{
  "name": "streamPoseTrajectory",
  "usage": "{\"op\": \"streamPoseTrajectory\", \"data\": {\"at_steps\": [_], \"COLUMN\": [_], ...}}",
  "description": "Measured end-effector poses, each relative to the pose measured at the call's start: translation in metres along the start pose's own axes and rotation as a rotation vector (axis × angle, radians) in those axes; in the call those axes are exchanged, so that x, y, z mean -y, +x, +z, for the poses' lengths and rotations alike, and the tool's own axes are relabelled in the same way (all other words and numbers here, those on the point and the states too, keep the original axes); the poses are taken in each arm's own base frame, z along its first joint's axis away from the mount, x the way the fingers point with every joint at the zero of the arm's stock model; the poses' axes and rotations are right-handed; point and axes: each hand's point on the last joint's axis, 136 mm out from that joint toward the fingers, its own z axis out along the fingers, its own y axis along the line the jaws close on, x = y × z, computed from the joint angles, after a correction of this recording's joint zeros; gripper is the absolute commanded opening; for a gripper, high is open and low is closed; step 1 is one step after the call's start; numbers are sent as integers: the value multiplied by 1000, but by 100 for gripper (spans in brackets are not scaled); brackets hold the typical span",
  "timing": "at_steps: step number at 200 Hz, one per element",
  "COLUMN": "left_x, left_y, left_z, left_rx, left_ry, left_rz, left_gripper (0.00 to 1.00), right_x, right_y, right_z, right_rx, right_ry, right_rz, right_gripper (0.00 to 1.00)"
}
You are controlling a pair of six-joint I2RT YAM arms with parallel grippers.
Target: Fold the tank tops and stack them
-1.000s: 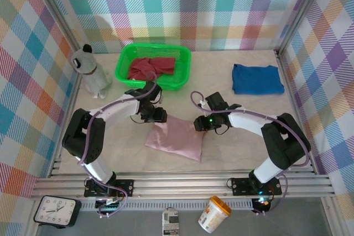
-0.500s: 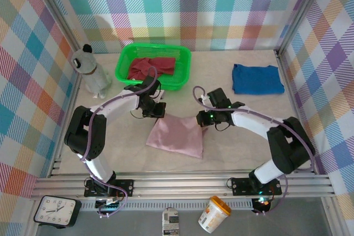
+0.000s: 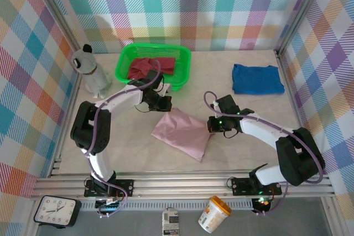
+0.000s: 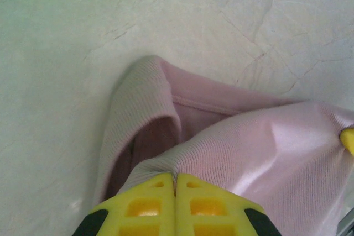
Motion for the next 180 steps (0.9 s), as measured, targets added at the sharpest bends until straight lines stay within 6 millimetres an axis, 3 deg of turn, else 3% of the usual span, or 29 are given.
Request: {"op": "streamPoseTrajectory", "data": {"at_steps": [37, 71, 95, 111, 143, 180], "left_x": [-6, -8, 1, 6, 6, 6], "left_y": [-6, -13, -21, -24, -28, -25], "left_z": [31, 42, 44, 43, 37, 3], "left_rx": [-33, -23, -4, 5, 16, 40], "left_ry": [16, -7, -21, -32, -74, -139], "left_rz": [4, 22, 57, 88, 104, 106], "left_gripper": [2, 15, 31, 39, 47, 53], "right_x": [17, 19, 17, 13, 2, -3], "right_y": [13, 12, 11, 8, -1, 4], "right_z": [17, 16, 9, -5, -35, -35], "right_rx": [-63, -57, -43, -13, 69, 51], "right_ry": [44, 48, 43, 34, 4, -34], "right_rz": [80, 92, 77, 58, 20, 105], "right_gripper": [3, 6, 24, 36, 57, 68]}}
